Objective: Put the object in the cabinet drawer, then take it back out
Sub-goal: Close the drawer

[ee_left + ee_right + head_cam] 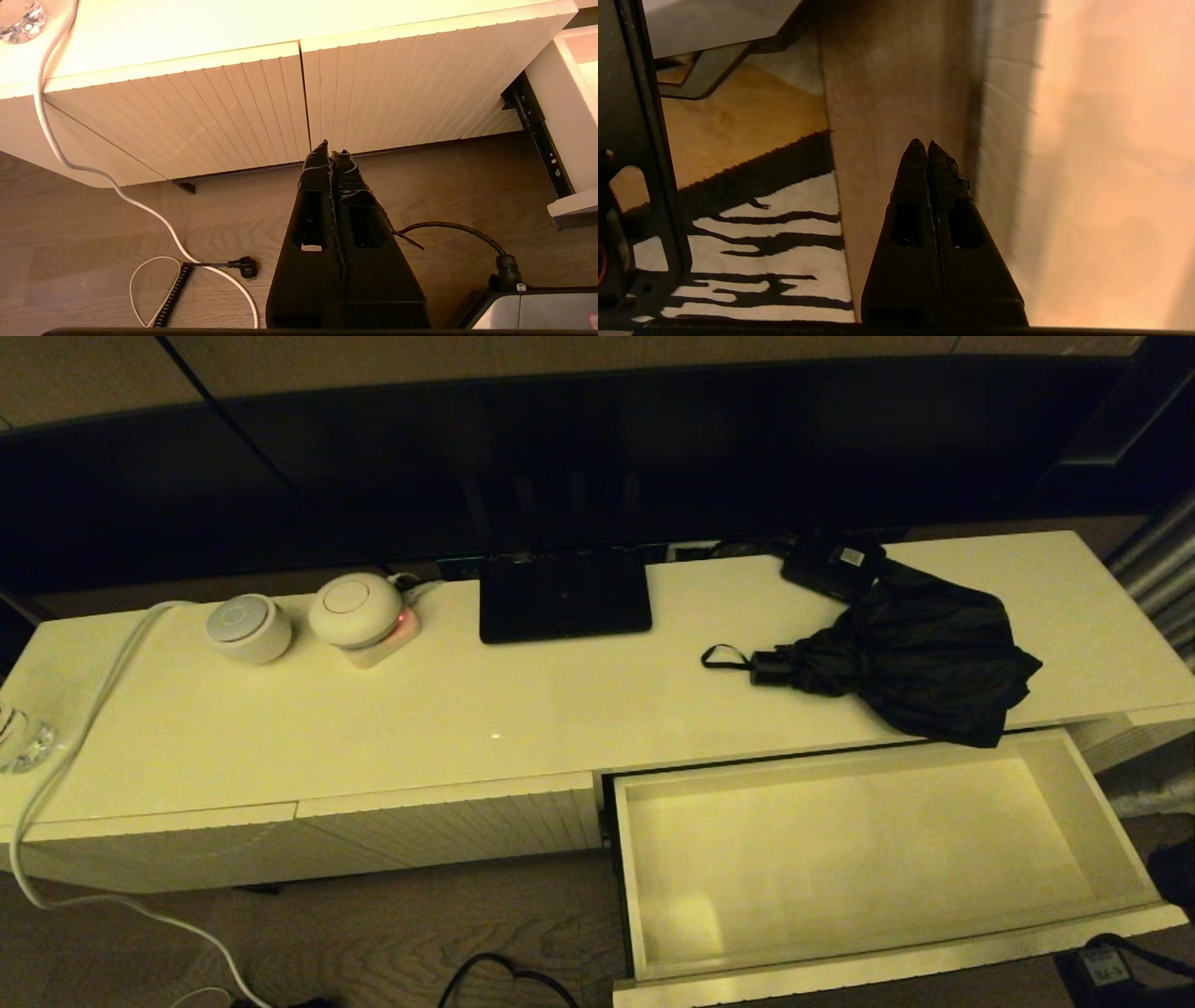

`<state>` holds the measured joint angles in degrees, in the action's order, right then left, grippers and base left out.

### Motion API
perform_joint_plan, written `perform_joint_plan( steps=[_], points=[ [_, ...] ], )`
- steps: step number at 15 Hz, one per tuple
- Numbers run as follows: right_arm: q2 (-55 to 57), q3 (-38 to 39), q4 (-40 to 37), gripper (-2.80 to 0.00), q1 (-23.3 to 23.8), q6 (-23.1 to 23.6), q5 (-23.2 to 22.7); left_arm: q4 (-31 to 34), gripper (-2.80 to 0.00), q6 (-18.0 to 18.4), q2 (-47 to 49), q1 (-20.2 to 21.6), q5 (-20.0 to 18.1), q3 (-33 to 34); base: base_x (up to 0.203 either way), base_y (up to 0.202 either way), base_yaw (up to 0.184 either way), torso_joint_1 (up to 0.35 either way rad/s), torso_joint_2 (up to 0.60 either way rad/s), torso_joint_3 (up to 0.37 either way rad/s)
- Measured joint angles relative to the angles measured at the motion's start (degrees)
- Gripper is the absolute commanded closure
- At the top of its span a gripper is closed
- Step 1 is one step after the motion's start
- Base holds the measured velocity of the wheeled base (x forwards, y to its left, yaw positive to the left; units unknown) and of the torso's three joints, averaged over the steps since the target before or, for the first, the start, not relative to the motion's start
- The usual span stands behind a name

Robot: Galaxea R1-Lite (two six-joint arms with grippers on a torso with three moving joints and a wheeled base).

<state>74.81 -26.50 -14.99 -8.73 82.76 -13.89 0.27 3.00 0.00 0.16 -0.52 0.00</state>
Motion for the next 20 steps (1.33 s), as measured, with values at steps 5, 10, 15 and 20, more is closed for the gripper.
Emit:
perform_joint_plan(
  steps=[5,10,15,20],
  points=[
    [5.5,4.0,6.7,0.0,0.2,0.1,0.1,0.0,0.0,0.0,0.0,0.0,0.0,0.0,0.0,0.0,0.0,0.0,0.0,0.0],
    [8.6,4.1,18.2,0.0,3.3,-0.2,3.2,0.0,0.0,0.0,0.0,0.0,0.0,0.0,0.0,0.0,0.0,0.0,0.0,0.0],
    [10.4,5.9,29.5,0.0,3.9,-6.1,5.9,0.0,0.0,0.0,0.0,0.0,0.0,0.0,0.0,0.0,0.0,0.0,0.0,0.0],
    [15.0,5.6,36.2,0.0,4.8,-6.5,6.1,0.0,0.0,0.0,0.0,0.0,0.0,0.0,0.0,0.0,0.0,0.0,0.0,0.0]
  ],
)
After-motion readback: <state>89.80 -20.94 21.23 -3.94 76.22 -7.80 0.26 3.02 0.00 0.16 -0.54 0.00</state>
